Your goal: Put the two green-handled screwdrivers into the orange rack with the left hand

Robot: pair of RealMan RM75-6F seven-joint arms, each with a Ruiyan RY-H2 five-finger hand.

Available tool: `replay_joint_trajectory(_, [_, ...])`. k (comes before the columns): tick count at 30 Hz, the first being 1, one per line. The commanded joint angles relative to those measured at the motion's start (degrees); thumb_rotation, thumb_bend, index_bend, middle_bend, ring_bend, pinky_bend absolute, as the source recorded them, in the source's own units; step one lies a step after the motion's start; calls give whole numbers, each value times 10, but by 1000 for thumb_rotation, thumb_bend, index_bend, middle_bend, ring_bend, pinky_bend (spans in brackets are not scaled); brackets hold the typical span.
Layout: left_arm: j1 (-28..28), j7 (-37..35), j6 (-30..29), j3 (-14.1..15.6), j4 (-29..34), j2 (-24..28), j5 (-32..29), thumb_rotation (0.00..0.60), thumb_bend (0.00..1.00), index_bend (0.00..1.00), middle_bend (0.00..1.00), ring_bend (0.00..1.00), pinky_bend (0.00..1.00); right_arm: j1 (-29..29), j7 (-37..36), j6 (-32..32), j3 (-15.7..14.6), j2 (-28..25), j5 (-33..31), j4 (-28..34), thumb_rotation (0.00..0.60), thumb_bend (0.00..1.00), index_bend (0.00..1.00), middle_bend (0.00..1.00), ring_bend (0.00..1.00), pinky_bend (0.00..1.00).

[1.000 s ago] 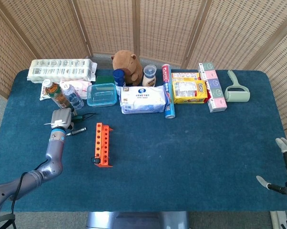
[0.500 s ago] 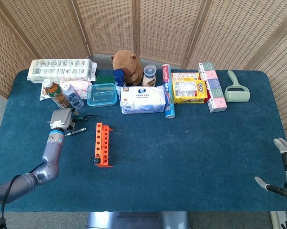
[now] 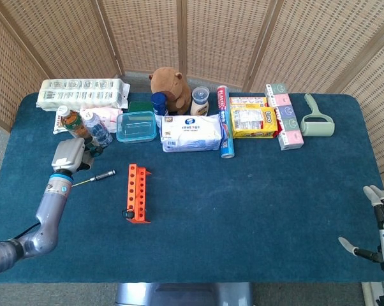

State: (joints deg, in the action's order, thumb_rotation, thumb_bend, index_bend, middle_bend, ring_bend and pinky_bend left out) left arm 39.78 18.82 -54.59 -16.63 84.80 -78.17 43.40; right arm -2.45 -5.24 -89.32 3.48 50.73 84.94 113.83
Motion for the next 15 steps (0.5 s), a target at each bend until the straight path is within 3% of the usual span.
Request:
replay_joint_trajectory(1, [-14, -5, -27, -5, 60, 42, 20, 600, 442, 514, 780, 717, 864, -1, 1, -1, -1, 0, 2, 1, 600, 104, 15, 43, 0, 7])
replay_joint_trajectory(15, [-73, -80, -90, -14, 272, 173, 125, 600, 441, 513, 780, 718, 864, -4, -2, -8, -3, -2, 6, 1, 600, 105, 15, 43, 0, 7])
